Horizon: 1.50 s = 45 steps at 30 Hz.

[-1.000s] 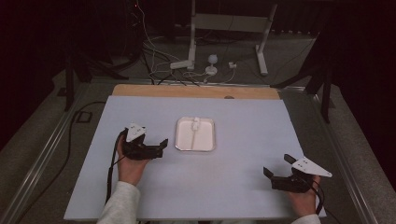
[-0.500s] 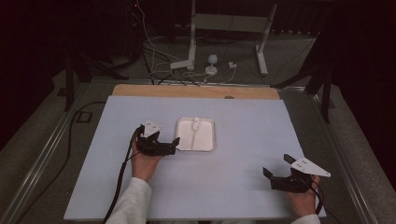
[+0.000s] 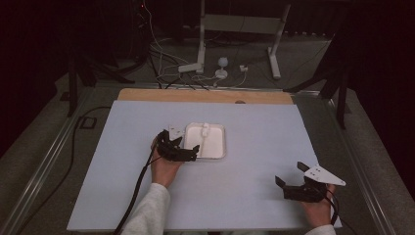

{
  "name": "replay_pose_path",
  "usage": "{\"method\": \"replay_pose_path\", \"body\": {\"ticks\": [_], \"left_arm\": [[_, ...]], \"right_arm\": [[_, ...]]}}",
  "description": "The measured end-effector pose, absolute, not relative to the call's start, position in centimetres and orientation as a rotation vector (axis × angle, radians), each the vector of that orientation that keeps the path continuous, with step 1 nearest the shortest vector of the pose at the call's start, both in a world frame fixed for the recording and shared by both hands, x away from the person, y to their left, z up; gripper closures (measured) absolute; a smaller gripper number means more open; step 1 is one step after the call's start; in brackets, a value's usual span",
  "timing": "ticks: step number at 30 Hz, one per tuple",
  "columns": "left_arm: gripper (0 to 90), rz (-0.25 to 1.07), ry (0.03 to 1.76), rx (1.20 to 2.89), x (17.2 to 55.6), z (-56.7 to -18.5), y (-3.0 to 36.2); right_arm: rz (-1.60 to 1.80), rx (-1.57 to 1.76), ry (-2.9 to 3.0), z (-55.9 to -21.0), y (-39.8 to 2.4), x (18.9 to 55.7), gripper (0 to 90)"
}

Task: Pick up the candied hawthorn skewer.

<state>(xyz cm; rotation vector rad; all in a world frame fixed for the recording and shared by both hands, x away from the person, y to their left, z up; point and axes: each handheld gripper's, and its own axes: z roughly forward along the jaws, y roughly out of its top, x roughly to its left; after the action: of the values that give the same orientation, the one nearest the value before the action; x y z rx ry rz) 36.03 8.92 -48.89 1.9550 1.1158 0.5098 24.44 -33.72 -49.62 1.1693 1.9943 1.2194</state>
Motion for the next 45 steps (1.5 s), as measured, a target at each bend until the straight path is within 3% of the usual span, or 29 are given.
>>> {"method": "replay_pose_path", "body": {"ticks": [9,18,23,24,25,26,27,33,38,45], "left_arm": [[4.9,0.478,1.142,2.033,36.7,-50.1,7.0],[18.0,0.456,1.158,2.126,37.2,-50.8,4.7],[43.6,0.460,1.189,2.174,37.5,-51.3,3.9],[43.6,0.447,1.190,2.177,37.5,-51.5,3.9],[51.7,0.443,1.192,2.175,37.5,-51.5,3.9],[51.7,0.444,1.199,2.174,37.5,-51.4,3.9],[58.9,0.442,1.211,2.173,37.6,-51.4,4.0],[77.2,0.446,1.253,2.173,37.9,-51.2,4.4],[88.5,0.448,1.285,2.175,38.3,-51.1,4.6],[90.0,0.412,1.309,2.174,38.6,-50.9,4.9]], "right_arm": [[1.208,1.162,2.003,-49.7,-33.6,24.4,0.0],[1.202,1.156,2.007,-49.7,-33.6,24.4,0.0],[1.198,1.153,2.008,-49.7,-33.5,24.4,0.0],[1.198,1.153,2.008,-49.7,-33.5,24.4,0.0],[1.196,1.152,2.008,-49.7,-33.5,24.4,0.0],[1.196,1.152,2.008,-49.7,-33.5,24.4,0.0],[1.194,1.151,2.008,-49.7,-33.5,24.4,0.0],[1.190,1.148,2.013,-49.7,-33.5,24.4,0.0],[1.190,1.149,2.016,-49.8,-33.5,24.4,0.0],[1.187,1.145,2.021,-49.8,-33.4,24.4,0.0]]}}
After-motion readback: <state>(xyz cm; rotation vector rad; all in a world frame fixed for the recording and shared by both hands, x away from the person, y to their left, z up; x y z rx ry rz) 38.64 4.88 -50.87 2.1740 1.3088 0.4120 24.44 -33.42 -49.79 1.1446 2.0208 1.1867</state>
